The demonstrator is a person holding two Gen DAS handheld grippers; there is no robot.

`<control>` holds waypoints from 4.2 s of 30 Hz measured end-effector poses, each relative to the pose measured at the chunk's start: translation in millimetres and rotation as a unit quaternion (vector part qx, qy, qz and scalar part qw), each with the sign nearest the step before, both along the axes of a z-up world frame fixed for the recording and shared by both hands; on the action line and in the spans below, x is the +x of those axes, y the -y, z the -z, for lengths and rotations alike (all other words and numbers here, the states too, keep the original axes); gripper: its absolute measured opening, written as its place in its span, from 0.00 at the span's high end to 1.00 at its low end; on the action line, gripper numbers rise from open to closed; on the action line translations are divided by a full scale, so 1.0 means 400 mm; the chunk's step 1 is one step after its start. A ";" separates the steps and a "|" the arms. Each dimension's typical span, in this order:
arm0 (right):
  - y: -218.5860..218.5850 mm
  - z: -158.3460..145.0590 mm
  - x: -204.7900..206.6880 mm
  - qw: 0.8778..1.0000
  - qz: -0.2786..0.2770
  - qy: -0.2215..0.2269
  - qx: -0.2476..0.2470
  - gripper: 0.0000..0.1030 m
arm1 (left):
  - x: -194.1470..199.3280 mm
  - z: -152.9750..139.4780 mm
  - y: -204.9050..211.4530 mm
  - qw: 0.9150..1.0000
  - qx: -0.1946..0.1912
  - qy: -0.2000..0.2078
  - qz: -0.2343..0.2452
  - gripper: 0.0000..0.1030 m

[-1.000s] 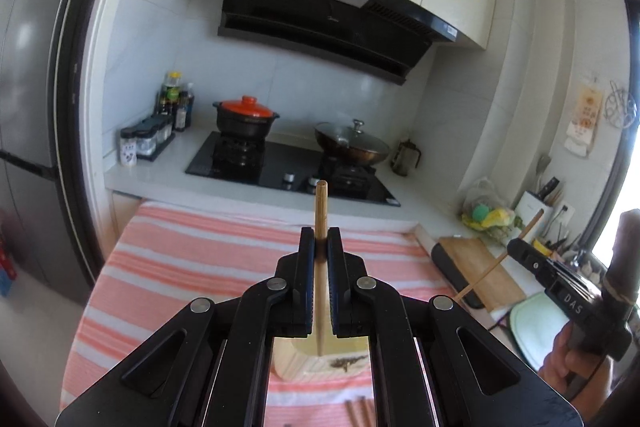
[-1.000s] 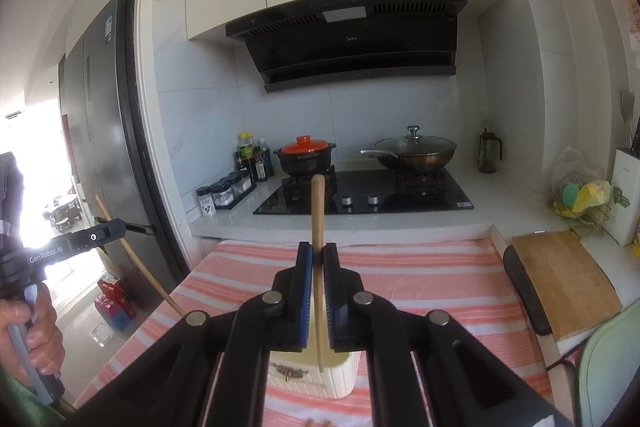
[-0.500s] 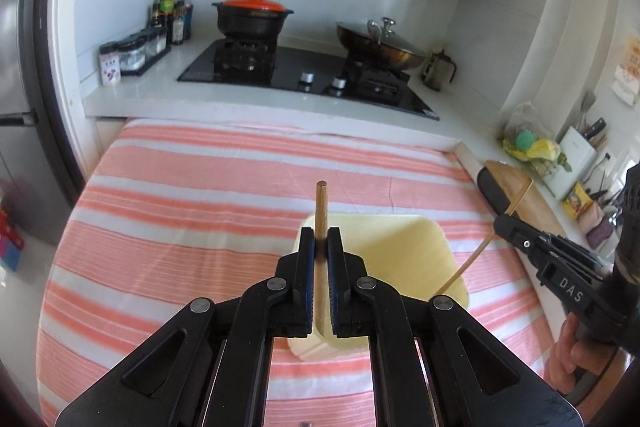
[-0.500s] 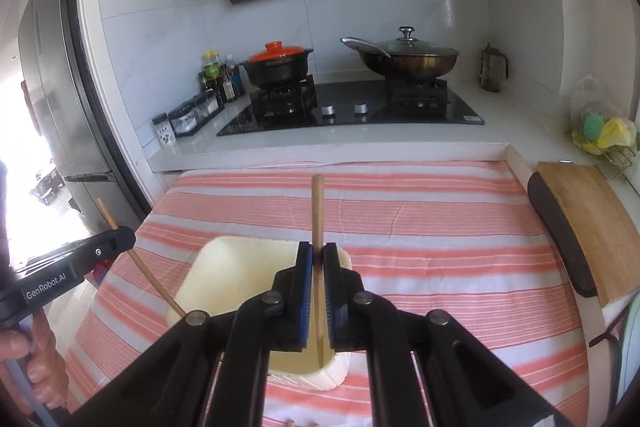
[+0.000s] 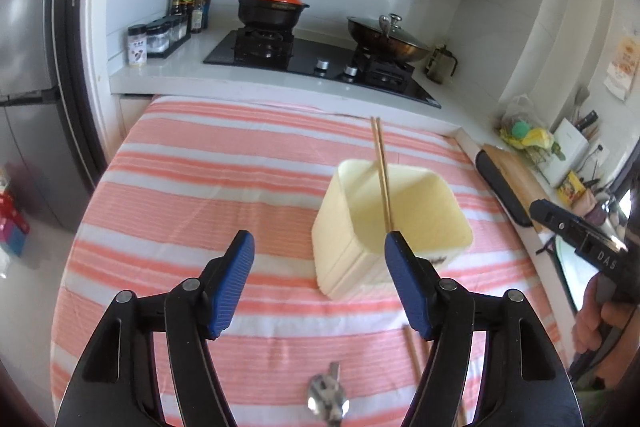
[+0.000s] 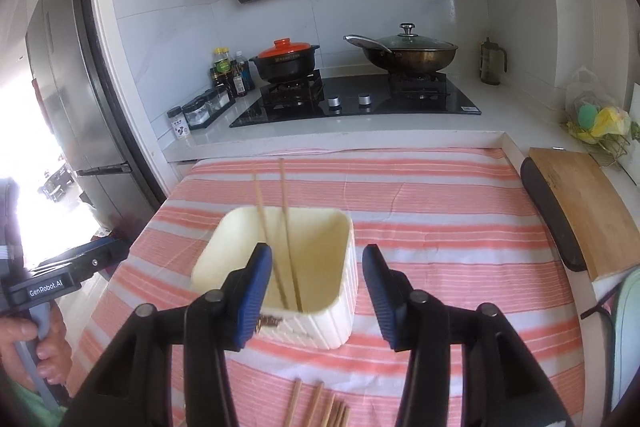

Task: Organize utensils

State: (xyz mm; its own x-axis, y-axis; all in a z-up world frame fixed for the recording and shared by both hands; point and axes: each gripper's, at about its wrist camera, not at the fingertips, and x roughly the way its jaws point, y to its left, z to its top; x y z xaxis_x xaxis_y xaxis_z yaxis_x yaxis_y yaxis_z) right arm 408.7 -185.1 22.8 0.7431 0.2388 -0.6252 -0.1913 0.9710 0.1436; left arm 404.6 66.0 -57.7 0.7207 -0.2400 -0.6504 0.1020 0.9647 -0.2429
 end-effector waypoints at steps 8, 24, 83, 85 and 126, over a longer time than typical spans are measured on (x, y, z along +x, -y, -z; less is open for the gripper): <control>0.058 0.127 -0.315 0.999 -0.006 -0.005 -0.034 0.53 | -0.315 0.207 -0.012 0.998 0.034 -0.049 0.038 0.29; 0.094 0.265 -0.646 0.998 0.050 -0.020 -0.041 0.53 | -0.405 0.402 0.121 0.984 0.146 -0.078 0.066 0.29; 0.168 0.334 -0.666 0.995 0.093 -0.047 0.010 0.53 | -0.330 0.352 0.172 0.992 0.058 -0.080 0.073 0.98; 0.168 0.333 -0.669 0.994 0.095 -0.046 0.013 0.53 | -0.333 0.358 0.191 0.991 0.057 -0.085 0.085 0.96; 0.169 0.350 -0.674 0.994 0.095 -0.056 0.024 0.53 | -0.245 0.350 0.090 0.988 -0.024 -0.114 0.099 0.94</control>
State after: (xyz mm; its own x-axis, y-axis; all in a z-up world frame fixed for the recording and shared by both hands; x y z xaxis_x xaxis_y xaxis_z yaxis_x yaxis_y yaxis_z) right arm 138.9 -252.7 -117.3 0.7046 0.1317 -0.6973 0.0155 0.9796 0.2006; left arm 306.7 30.1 -197.8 0.4931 -0.3958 -0.7748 0.2249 0.9182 -0.3260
